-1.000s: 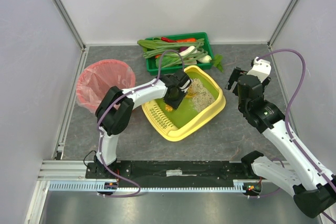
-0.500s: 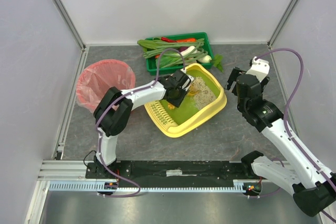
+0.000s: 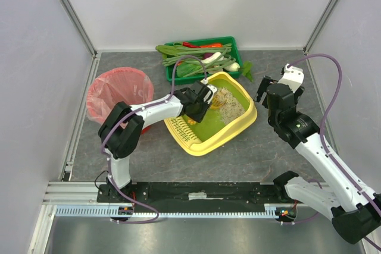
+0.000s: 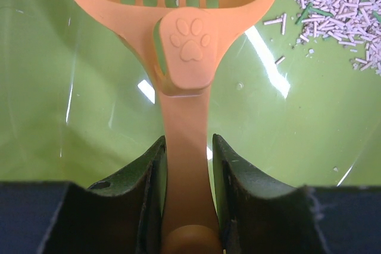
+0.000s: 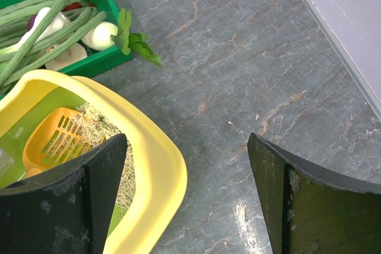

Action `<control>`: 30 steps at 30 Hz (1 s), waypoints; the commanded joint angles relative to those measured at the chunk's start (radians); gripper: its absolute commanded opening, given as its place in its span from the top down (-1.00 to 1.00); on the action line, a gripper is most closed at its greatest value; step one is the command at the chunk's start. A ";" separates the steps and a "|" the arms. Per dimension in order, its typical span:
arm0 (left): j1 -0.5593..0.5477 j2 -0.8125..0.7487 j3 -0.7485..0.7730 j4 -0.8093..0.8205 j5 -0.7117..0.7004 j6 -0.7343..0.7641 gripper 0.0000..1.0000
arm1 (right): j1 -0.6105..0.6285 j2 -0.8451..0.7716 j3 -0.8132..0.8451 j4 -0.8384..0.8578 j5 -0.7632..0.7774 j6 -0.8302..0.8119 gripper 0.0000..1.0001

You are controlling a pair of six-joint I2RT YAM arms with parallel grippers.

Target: Clean the litter box

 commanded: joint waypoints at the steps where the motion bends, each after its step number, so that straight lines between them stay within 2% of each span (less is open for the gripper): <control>1: 0.002 0.050 0.076 0.032 0.022 0.043 0.96 | -0.004 0.009 0.036 0.001 -0.004 0.006 -0.81; 8: 0.002 0.145 0.192 -0.057 0.028 0.048 0.96 | -0.004 0.003 0.036 0.001 -0.007 0.006 -0.81; 14: 0.003 0.157 0.238 -0.044 0.028 0.052 0.97 | -0.003 0.007 0.037 -0.001 -0.006 0.004 -0.81; 16: 0.003 0.145 0.222 -0.033 0.025 0.051 0.97 | -0.004 0.012 0.040 -0.002 -0.009 0.001 -0.81; 21: 0.005 0.039 0.081 0.125 0.028 0.057 0.97 | -0.004 0.018 0.040 -0.002 -0.009 0.001 -0.81; 30: 0.006 0.076 0.094 0.119 0.036 0.063 0.97 | -0.004 0.034 0.048 -0.001 -0.012 -0.005 -0.81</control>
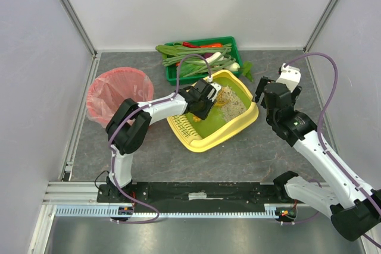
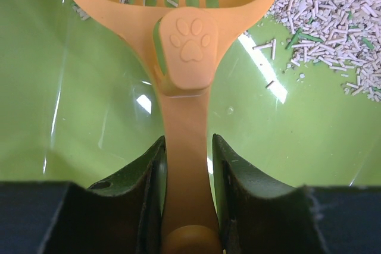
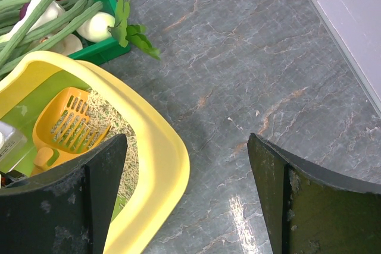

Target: Clean the litter box

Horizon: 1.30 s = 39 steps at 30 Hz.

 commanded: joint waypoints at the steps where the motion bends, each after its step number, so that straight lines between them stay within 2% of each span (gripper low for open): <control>1: 0.004 -0.013 0.024 0.051 0.010 0.035 0.96 | -0.003 0.004 0.047 0.006 -0.002 -0.002 -0.81; 6: 0.010 0.010 0.051 0.045 0.010 0.040 0.97 | -0.003 0.004 0.047 0.007 0.001 -0.004 -0.81; 17: 0.010 -0.133 -0.100 0.180 0.053 0.049 0.96 | -0.004 0.011 0.051 0.004 0.001 -0.005 -0.81; 27: 0.010 -0.182 -0.166 0.198 0.072 0.055 0.97 | -0.004 0.042 0.068 0.007 -0.002 -0.018 -0.81; 31: 0.010 -0.147 -0.134 0.154 0.090 0.060 0.97 | -0.004 0.054 0.076 0.018 -0.002 -0.027 -0.81; 35: 0.009 -0.261 -0.243 0.240 0.057 0.093 0.96 | -0.004 0.068 0.085 0.021 0.003 -0.039 -0.81; 39: 0.007 -0.323 -0.308 0.234 0.024 0.101 0.96 | -0.004 0.087 0.088 0.036 -0.009 -0.051 -0.81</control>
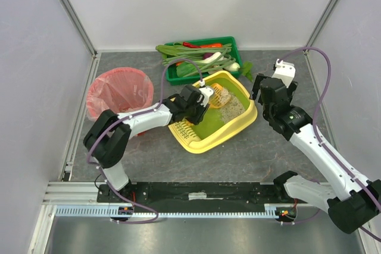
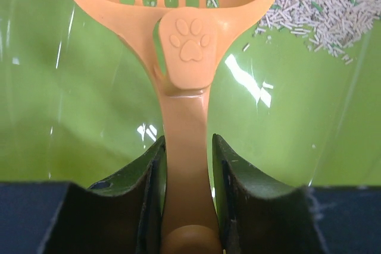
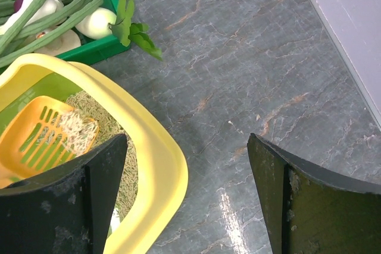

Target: Clean the litter box

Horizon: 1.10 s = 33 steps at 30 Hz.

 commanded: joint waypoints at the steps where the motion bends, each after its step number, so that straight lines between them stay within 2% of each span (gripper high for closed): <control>1: -0.001 -0.109 -0.062 0.052 -0.039 0.042 0.96 | -0.004 0.024 0.047 0.034 -0.004 -0.021 -0.82; 13: -0.003 -0.149 -0.025 0.025 0.025 0.017 0.97 | -0.004 0.024 0.044 0.039 -0.019 -0.027 -0.82; 15: -0.004 -0.113 0.028 -0.057 0.046 0.017 0.97 | -0.004 0.023 0.042 0.039 -0.021 -0.028 -0.82; 19: -0.035 -0.149 0.012 -0.050 0.048 0.066 0.96 | -0.004 0.026 0.044 0.039 -0.031 -0.033 -0.82; 27: -0.026 -0.162 0.022 -0.150 0.100 -0.019 0.97 | -0.004 0.009 0.030 0.043 -0.036 -0.028 -0.82; 33: 0.026 -0.203 -0.002 -0.182 0.200 -0.096 0.97 | -0.004 0.004 0.022 0.047 -0.050 -0.030 -0.82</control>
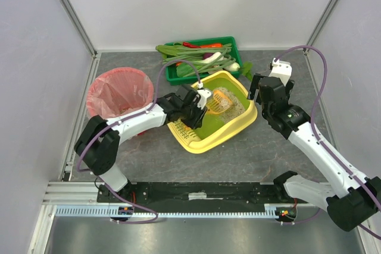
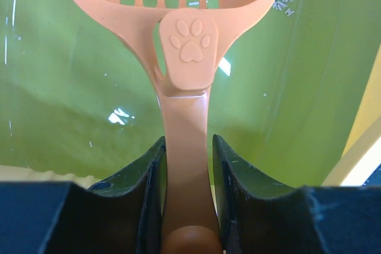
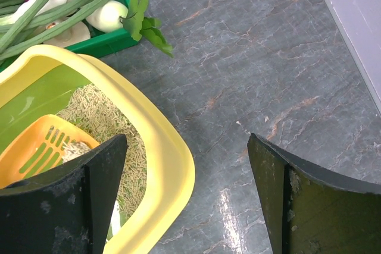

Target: Clean the litter box

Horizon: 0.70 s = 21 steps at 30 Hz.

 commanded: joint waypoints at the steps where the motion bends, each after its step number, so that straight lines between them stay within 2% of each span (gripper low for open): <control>1: 0.037 -0.080 0.015 -0.019 0.101 -0.078 0.96 | -0.004 -0.026 0.015 0.027 -0.007 -0.008 -0.82; 10: 0.080 -0.085 0.052 -0.089 0.200 -0.158 0.96 | -0.004 -0.033 0.007 0.029 -0.019 -0.007 -0.82; 13: 0.069 -0.090 0.059 -0.114 0.237 -0.115 0.96 | -0.004 -0.036 0.004 0.029 -0.017 -0.007 -0.82; 15: 0.060 -0.087 0.059 -0.132 0.224 -0.087 0.96 | -0.004 -0.035 0.004 0.031 -0.017 -0.008 -0.82; 18: 0.082 -0.102 0.024 -0.103 0.242 -0.147 0.96 | -0.004 -0.036 0.004 0.029 -0.014 -0.008 -0.82; 21: 0.077 -0.110 0.035 -0.101 0.240 -0.132 0.96 | -0.003 -0.042 -0.001 0.031 -0.005 -0.005 -0.82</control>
